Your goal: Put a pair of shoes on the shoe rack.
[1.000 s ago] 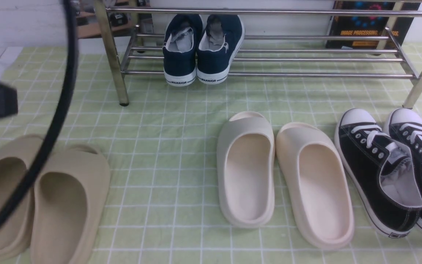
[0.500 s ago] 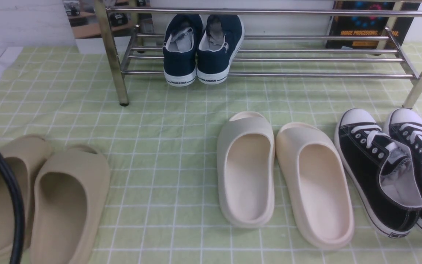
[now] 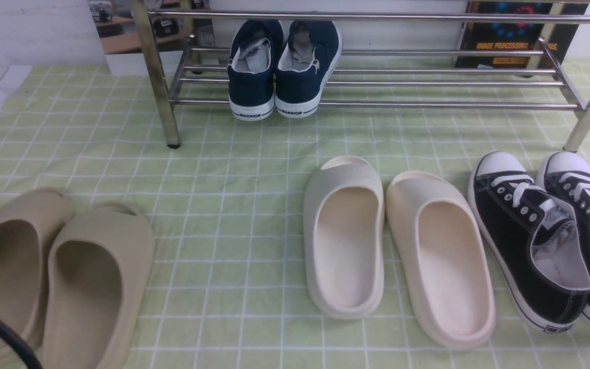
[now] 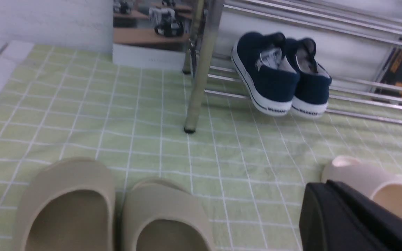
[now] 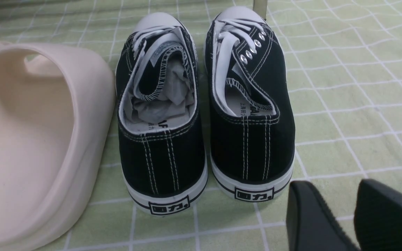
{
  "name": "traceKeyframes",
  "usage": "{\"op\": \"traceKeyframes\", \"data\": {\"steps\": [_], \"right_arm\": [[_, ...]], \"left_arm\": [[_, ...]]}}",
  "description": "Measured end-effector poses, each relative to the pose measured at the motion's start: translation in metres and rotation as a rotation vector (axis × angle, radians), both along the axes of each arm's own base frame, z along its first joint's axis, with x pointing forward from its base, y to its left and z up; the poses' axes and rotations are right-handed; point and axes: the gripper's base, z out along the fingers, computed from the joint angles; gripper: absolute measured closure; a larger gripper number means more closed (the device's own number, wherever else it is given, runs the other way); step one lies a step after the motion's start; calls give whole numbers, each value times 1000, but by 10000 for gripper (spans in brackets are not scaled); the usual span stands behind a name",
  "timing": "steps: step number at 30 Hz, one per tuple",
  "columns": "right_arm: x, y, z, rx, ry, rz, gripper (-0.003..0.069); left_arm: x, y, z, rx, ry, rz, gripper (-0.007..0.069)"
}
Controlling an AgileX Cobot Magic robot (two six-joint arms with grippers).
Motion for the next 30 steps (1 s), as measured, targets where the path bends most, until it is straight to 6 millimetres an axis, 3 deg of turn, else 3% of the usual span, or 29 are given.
{"op": "traceKeyframes", "data": {"steps": [6, 14, 21, 30], "right_arm": [[0, 0, 0, 0, 0, 0, 419], [0, 0, 0, 0, 0, 0, 419], [0, 0, 0, 0, 0, 0, 419], [0, 0, 0, 0, 0, 0, 419]], "left_arm": [[-11, 7, -62, 3, -67, 98, 638], [-13, 9, -106, 26, 92, 126, 638], [-16, 9, -118, 37, 204, 121, 638], [-16, 8, -119, 58, 209, 113, 638]]}}
